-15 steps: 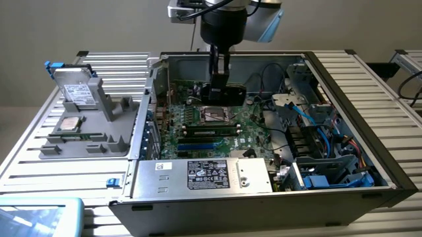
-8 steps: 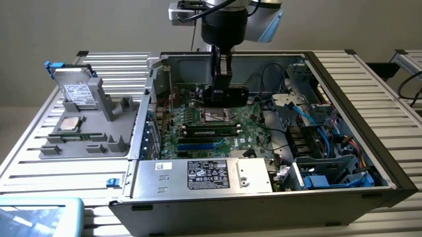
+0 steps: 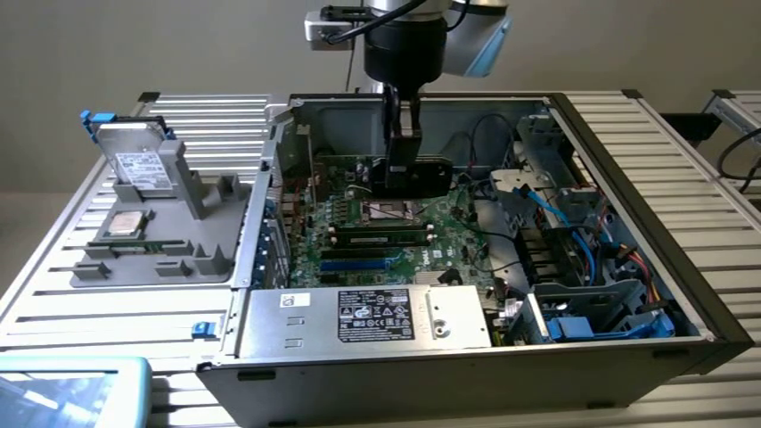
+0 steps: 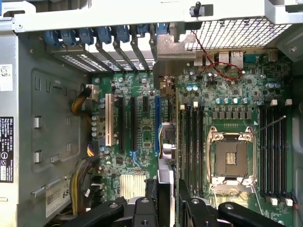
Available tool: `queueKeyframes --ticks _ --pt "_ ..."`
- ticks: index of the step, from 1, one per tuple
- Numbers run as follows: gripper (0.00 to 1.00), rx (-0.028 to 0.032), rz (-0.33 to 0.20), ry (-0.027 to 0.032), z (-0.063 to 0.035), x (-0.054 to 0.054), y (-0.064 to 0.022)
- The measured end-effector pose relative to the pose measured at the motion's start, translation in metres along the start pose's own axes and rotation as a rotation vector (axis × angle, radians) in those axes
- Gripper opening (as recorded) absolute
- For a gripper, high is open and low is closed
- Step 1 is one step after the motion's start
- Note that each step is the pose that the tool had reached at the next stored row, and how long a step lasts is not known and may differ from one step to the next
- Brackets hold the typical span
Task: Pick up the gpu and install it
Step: 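Insert the gpu into the slot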
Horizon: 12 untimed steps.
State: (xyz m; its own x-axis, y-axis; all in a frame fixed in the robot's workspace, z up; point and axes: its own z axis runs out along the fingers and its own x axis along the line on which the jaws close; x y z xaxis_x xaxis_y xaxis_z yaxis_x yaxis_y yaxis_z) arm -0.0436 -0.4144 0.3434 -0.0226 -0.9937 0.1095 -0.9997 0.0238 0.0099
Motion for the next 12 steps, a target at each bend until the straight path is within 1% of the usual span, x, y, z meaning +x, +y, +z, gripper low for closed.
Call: queueKeyframes --ticks 5,8,12 --pt "0.28 0.0005 0.000 0.0002 0.0005 0.000 0.0000" --pt "0.28 0.0057 0.001 0.0022 0.0036 0.000 0.0002" --pt "0.28 0.0089 0.001 0.0008 0.0107 -0.001 0.0005"
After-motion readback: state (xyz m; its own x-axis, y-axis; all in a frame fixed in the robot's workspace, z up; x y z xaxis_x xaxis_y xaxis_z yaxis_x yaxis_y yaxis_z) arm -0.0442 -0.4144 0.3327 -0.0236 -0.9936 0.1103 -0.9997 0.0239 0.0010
